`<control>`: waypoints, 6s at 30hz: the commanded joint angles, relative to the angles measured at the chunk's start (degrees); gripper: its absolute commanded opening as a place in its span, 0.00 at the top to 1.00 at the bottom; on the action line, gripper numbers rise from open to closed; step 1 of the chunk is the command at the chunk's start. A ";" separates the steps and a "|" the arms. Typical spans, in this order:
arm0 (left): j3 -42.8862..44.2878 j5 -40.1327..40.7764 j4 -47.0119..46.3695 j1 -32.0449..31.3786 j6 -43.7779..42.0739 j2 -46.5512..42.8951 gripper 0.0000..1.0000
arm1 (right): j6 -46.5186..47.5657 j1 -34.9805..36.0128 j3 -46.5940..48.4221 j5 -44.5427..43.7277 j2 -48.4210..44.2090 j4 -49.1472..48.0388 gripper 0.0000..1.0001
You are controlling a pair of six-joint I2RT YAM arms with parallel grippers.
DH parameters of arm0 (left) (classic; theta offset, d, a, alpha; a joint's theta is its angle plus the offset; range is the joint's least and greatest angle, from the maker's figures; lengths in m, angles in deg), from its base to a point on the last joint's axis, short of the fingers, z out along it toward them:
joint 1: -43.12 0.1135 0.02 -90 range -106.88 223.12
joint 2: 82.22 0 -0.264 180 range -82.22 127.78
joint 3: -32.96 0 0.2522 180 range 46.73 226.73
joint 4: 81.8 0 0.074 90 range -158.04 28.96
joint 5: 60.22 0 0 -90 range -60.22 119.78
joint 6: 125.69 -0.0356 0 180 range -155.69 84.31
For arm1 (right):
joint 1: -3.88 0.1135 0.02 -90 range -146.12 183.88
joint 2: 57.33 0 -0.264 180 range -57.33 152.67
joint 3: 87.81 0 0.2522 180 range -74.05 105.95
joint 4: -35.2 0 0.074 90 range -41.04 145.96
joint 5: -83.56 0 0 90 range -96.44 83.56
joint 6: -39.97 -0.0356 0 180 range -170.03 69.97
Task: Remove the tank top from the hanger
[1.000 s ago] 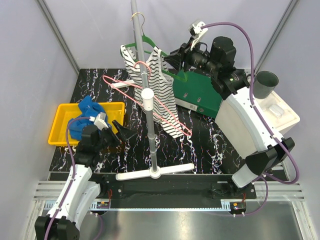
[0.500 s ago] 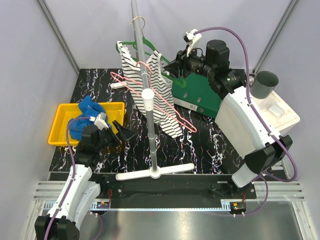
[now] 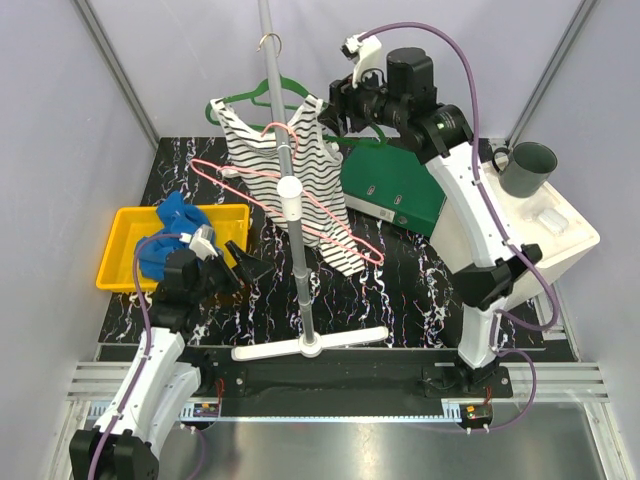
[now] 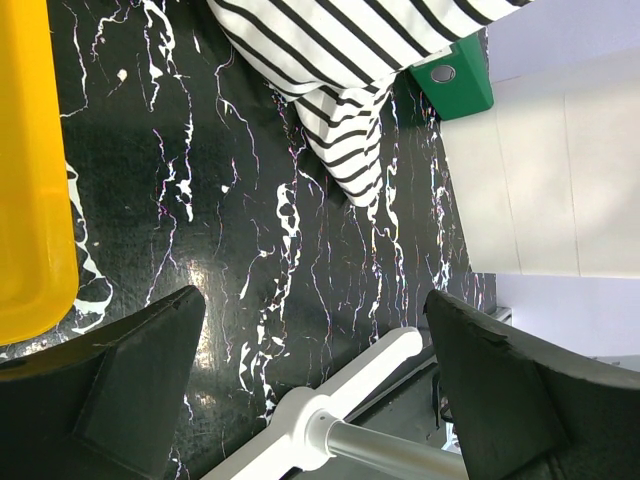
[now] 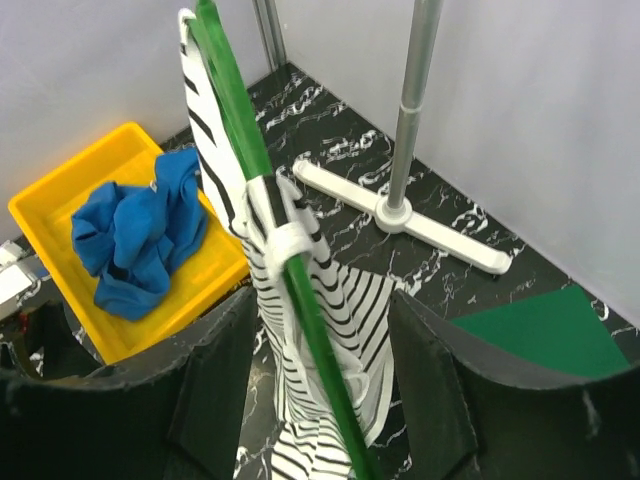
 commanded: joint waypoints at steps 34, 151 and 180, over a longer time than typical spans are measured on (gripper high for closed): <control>4.85 4.05 4.69 0.07 0.79 -1.64 0.05 | -2.68 2.37 -6.77 2.33 -8.63 -14.78 1.00; 20.15 13.03 -16.93 -11.18 7.12 33.35 1.00 | -36.62 -1.41 -105.75 -8.48 -85.64 -31.65 1.00; 10.82 12.12 -60.96 -30.34 36.29 38.26 0.30 | -34.24 -1.41 -111.45 10.41 -69.81 -48.97 1.00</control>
